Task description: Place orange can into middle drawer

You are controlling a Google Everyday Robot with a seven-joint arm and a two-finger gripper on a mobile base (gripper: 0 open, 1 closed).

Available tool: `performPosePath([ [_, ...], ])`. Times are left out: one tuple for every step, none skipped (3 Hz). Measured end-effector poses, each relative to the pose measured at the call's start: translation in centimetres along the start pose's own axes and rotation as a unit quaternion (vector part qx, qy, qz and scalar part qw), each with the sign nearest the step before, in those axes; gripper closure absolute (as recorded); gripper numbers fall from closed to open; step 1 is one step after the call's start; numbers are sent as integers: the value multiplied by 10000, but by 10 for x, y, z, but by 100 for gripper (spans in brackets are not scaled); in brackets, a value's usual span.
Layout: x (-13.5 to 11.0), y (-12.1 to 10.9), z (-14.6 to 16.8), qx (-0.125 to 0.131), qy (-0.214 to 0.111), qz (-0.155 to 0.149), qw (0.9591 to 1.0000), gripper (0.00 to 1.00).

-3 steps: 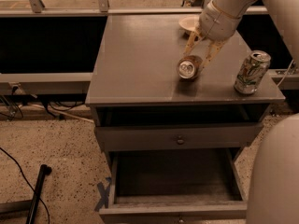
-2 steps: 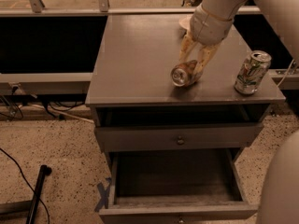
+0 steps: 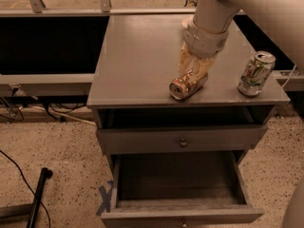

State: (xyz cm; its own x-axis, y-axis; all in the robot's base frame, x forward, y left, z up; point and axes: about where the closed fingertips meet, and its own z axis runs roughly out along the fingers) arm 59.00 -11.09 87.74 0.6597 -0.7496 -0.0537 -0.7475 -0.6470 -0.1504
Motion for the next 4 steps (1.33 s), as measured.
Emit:
performPosePath([
  [0, -1, -6, 1, 0, 1, 10000, 84],
  [-1, 0, -7, 13, -9, 24, 10000, 61],
  [-1, -1, -8, 13, -9, 24, 10000, 38],
  [0, -5, -6, 92, 10, 22, 10000, 14],
])
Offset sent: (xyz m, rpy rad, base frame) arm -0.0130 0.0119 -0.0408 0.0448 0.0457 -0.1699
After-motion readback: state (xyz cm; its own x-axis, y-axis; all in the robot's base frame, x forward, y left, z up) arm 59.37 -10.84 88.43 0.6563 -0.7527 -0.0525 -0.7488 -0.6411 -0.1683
